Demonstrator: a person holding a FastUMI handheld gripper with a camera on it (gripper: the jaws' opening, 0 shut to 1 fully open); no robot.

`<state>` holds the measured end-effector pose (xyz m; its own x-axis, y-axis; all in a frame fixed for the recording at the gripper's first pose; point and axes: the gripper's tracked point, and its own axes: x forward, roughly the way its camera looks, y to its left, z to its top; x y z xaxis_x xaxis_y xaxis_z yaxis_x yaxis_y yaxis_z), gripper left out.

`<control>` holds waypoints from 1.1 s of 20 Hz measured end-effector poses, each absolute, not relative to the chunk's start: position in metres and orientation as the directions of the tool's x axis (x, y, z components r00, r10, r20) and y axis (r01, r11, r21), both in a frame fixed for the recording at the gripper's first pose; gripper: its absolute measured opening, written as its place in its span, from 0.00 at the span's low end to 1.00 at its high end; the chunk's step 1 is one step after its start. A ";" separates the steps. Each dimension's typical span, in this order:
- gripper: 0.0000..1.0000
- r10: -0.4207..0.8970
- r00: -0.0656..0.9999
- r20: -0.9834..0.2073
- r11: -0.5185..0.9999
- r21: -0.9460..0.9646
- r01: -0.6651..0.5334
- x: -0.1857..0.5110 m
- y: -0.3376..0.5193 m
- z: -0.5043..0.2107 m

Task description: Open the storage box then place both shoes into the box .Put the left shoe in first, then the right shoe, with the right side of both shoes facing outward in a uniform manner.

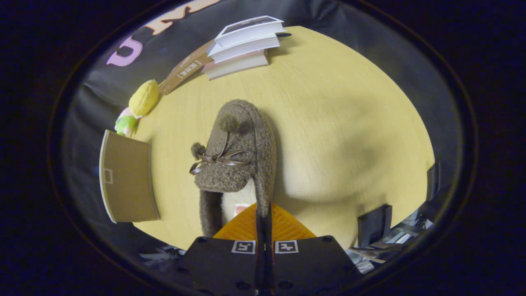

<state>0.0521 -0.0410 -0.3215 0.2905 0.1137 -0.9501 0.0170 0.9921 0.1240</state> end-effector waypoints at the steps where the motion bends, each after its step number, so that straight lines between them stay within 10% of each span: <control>1: 0.03 0.139 0.299 -0.944 0.988 0.153 0.024 0.052 -0.033 -0.316; 11: 0.04 0.372 0.365 -0.853 0.926 0.369 -0.082 0.051 0.088 -0.221; 22: 0.03 0.601 0.133 -0.788 0.788 0.556 -0.264 0.002 0.303 -0.189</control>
